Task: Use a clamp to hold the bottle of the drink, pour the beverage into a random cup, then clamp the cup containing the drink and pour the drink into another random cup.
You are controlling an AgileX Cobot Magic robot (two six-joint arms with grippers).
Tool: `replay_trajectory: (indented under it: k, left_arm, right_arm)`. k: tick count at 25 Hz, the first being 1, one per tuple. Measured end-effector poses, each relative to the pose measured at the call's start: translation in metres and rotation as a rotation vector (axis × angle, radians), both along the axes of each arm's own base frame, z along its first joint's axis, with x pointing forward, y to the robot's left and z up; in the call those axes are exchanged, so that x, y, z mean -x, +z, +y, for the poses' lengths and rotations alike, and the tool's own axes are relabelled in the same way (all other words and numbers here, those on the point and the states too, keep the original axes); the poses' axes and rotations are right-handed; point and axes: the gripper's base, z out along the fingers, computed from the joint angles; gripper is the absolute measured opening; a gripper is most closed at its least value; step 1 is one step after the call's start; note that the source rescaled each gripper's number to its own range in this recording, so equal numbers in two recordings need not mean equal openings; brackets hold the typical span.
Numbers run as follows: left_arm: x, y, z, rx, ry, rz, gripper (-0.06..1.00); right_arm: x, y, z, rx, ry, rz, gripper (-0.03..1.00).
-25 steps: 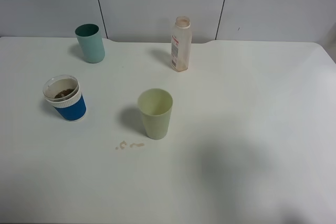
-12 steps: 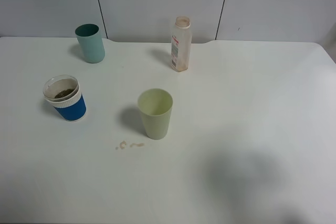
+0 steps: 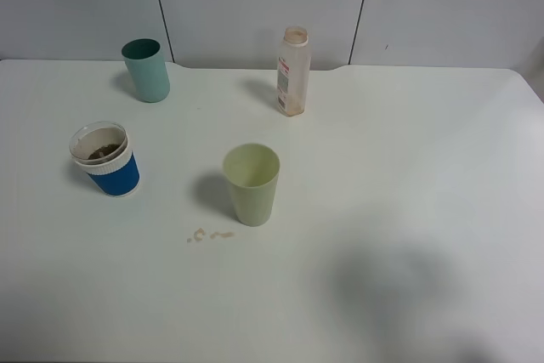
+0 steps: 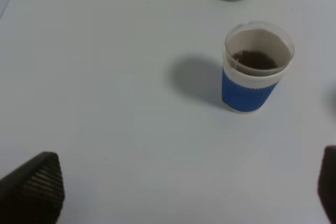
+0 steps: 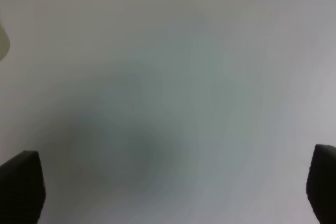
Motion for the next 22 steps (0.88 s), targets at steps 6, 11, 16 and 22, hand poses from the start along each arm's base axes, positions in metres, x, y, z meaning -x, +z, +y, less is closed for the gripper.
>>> replay_trajectory:
  k: [6,11,16,22]
  left_arm:
    - [0.000,0.000,0.000,0.000,0.000,0.000,0.93]
    - [0.000,0.000,0.000,0.000,0.000,0.000,0.93]
    - [0.000,0.000,0.000,0.000,0.000,0.000,0.93]
    - [0.000,0.000,0.000,0.000,0.000,0.000,0.93]
  right_arm:
    - [0.000,0.000,0.000,0.000,0.000,0.000,1.00]
    - [0.000,0.000,0.000,-0.001,0.000,-0.001,1.00]
    - [0.009,0.001,-0.005,-0.029,-0.021,-0.059,1.00]
    - [0.023,0.002,-0.011,-0.065,-0.102,-0.151,1.00]
